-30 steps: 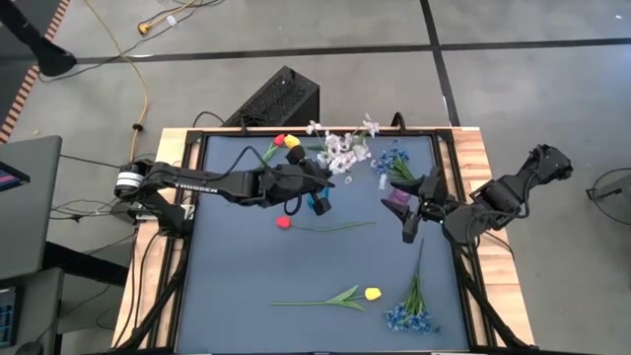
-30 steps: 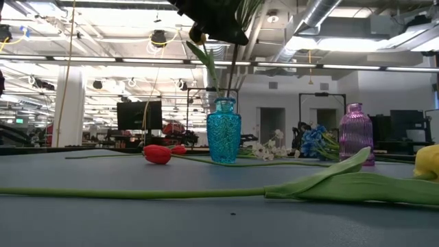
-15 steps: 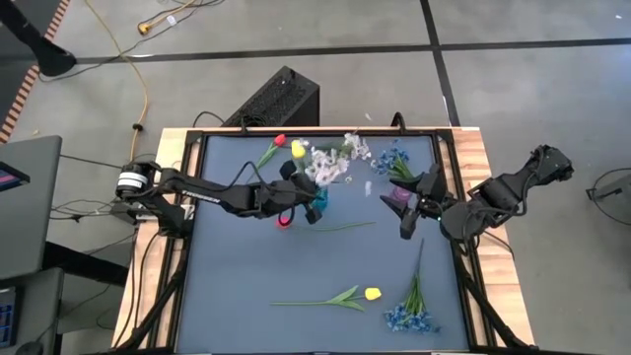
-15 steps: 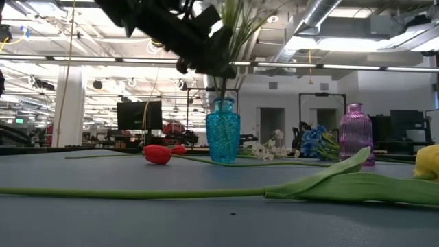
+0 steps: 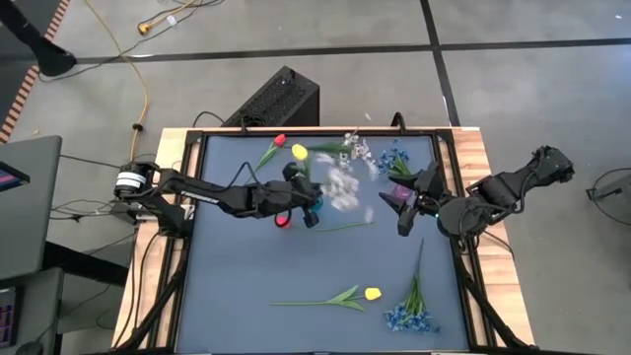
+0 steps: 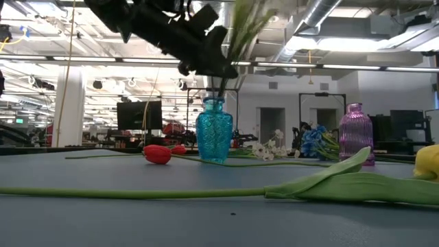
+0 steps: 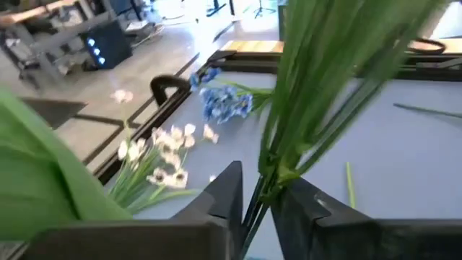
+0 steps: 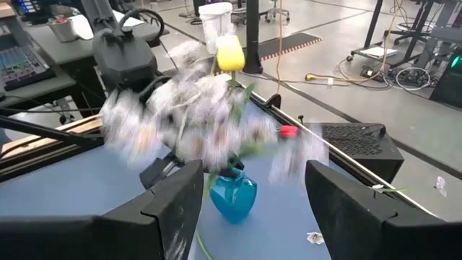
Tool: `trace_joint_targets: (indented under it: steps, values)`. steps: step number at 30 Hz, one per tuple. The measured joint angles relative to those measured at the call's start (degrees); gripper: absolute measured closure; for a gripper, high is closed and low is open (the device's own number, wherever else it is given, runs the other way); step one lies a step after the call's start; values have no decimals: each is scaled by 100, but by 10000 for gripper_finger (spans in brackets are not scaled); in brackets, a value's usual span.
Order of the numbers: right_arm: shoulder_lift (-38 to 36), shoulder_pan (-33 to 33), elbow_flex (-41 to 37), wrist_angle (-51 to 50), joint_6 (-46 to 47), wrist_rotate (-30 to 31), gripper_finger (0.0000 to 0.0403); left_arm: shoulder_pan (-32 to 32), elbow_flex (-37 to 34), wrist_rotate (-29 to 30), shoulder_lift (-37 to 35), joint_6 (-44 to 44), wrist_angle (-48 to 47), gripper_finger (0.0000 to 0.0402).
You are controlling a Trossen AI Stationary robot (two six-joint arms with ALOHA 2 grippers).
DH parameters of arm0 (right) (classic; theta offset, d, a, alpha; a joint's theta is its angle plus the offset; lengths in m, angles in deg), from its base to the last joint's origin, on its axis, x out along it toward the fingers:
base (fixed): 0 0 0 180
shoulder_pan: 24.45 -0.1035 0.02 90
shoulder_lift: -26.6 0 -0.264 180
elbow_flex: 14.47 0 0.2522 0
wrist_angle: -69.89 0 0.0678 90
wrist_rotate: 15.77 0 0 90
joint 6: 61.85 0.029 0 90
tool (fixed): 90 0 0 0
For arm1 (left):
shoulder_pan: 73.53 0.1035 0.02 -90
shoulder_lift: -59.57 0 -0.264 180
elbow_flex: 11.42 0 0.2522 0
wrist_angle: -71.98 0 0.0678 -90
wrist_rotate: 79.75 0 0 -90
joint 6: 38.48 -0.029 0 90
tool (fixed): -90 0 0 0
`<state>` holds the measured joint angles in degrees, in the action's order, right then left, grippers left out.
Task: Sort flowers into vase by color
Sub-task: Put the bottom white flowers into the blue vase
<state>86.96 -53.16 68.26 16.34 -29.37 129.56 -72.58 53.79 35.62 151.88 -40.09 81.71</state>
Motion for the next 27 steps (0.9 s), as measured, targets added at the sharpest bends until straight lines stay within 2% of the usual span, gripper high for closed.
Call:
trace_joint_targets:
  steps: [5, 13, 20, 27]
  values:
    - [0, 0, 2, -7, -13, 0, 133, 43, 97, -64, 0, 83, -134, 297]
    - [0, -7, 2, -7, 4, -148, 133, 127, 128, -151, -33, 835, -928, 243]
    - [-2, 2, 2, -82, -10, -155, 133, 96, 130, -751, -245, 880, -1140, 235]
    - [-2, 4, 2, -114, -14, -155, 133, 104, 130, -764, -599, 931, -1342, 235]
